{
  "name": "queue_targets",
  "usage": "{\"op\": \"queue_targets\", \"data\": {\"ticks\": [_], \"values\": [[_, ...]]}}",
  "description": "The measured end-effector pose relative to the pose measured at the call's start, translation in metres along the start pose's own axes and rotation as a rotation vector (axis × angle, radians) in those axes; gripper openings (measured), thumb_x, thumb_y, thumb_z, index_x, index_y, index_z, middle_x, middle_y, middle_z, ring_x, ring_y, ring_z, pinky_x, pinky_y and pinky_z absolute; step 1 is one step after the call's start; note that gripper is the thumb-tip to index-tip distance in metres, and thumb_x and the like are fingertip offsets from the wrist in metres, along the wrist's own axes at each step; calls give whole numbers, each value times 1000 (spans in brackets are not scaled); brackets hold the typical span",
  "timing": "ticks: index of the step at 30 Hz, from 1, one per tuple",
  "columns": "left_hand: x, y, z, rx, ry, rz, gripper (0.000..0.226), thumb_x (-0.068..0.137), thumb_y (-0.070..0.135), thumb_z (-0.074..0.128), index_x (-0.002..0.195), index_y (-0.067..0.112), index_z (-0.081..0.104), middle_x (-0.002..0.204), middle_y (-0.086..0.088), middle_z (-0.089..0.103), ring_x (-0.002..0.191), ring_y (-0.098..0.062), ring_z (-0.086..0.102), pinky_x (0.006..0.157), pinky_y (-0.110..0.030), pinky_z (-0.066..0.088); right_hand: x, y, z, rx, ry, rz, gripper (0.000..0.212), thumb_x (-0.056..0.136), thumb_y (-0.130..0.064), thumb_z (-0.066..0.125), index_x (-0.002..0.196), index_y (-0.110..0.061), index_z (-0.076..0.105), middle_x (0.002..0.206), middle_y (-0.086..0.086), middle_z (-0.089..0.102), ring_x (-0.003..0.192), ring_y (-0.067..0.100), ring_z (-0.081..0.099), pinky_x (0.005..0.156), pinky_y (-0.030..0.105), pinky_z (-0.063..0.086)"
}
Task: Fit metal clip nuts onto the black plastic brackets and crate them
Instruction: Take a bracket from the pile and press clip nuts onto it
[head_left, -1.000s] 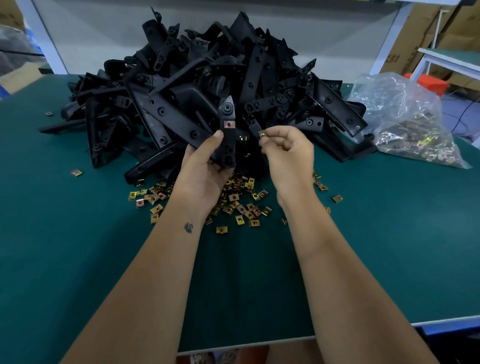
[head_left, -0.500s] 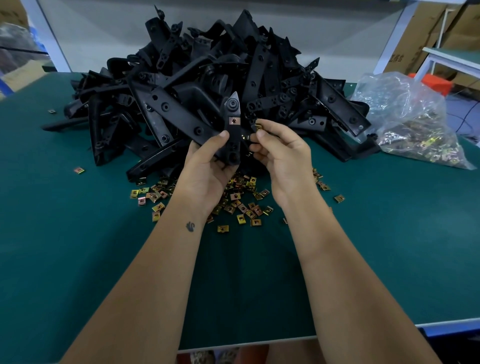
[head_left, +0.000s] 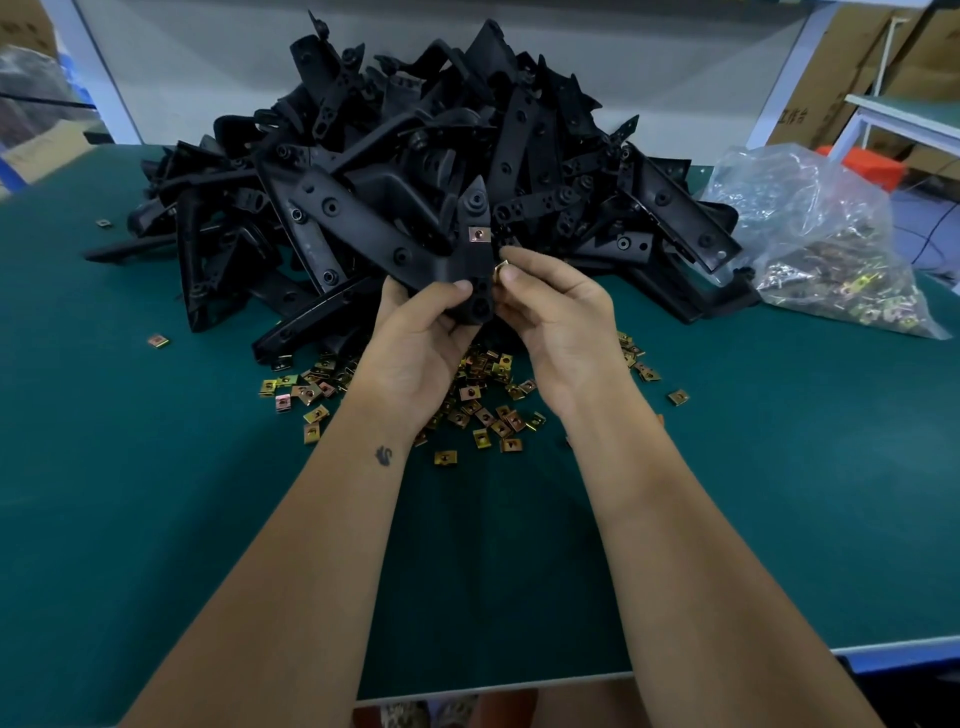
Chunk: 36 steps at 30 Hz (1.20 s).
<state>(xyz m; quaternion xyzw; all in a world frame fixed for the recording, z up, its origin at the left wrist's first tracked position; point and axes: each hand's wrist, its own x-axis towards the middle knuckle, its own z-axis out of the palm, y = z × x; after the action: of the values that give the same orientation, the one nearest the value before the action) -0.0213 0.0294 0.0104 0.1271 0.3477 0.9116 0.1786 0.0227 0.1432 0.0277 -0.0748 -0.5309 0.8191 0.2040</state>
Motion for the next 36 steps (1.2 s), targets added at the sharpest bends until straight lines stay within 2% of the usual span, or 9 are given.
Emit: {"op": "queue_targets", "data": {"ticks": [4, 8, 13, 20, 25, 28, 32, 36], "values": [[0, 0, 0, 9, -11, 7, 40, 92, -6, 53, 126, 13, 47, 109, -7, 69, 101, -20, 66, 87, -31, 55, 1, 0, -1, -10, -15, 27, 16, 86, 5, 66, 85, -11, 71, 80, 4, 72, 74, 14, 67, 77, 27, 56], [0, 0, -1, 16, -11, 16, 39, 92, -6, 52, 125, 14, 44, 108, -7, 68, 101, -20, 65, 94, -34, 53, 1, -1, -1, -17, -35, 48, 18, 86, 2, 65, 79, -14, 69, 75, 0, 71, 70, 10, 66, 77, 28, 53], [1, -1, -1, -22, -1, 19, 37, 94, -5, 52, 125, 14, 44, 113, -9, 65, 104, -21, 63, 97, -36, 50, 1, -4, -4, 63, -6, 94, 15, 88, -2, 64, 81, -15, 67, 76, 0, 73, 70, 11, 67, 74, 26, 53], [1, -1, -3, -44, -25, 18, 36, 93, -4, 53, 123, 14, 43, 112, -10, 64, 105, -23, 62, 100, -37, 50, -2, -3, 1, -5, -46, 88, 15, 89, -2, 64, 81, -14, 66, 74, -2, 69, 66, 9, 64, 71, 25, 50], [1, 0, -2, -29, -20, 26, 39, 92, -5, 54, 124, 15, 45, 110, -8, 65, 99, -19, 65, 87, -30, 55, -3, -2, 1, -39, -56, 83, 15, 88, -4, 65, 80, -16, 67, 76, -3, 69, 67, 9, 63, 74, 26, 47], [1, 1, -3, 60, 10, 12, 41, 92, -1, 59, 128, 16, 47, 118, -8, 66, 106, -20, 65, 93, -33, 54, -2, -2, 0, -25, -43, 85, 14, 88, -4, 66, 82, -16, 68, 78, -3, 70, 70, 9, 63, 75, 26, 47], [0, -2, -4, 247, 53, -25, 48, 91, 9, 67, 134, 18, 48, 127, -4, 66, 117, -20, 63, 91, -31, 53, 0, -2, -3, 4, 15, 64, 14, 87, -1, 66, 85, -15, 69, 81, -1, 71, 74, 10, 63, 74, 24, 51], [0, -5, -3, 344, 52, 24, 53, 91, 8, 67, 138, 16, 45, 131, -8, 64, 119, -20, 63, 92, -29, 54, 1, 1, -2, -15, 68, 19, 14, 86, 4, 67, 84, -10, 69, 82, 4, 67, 83, 16, 59, 83, 29, 49]]}}
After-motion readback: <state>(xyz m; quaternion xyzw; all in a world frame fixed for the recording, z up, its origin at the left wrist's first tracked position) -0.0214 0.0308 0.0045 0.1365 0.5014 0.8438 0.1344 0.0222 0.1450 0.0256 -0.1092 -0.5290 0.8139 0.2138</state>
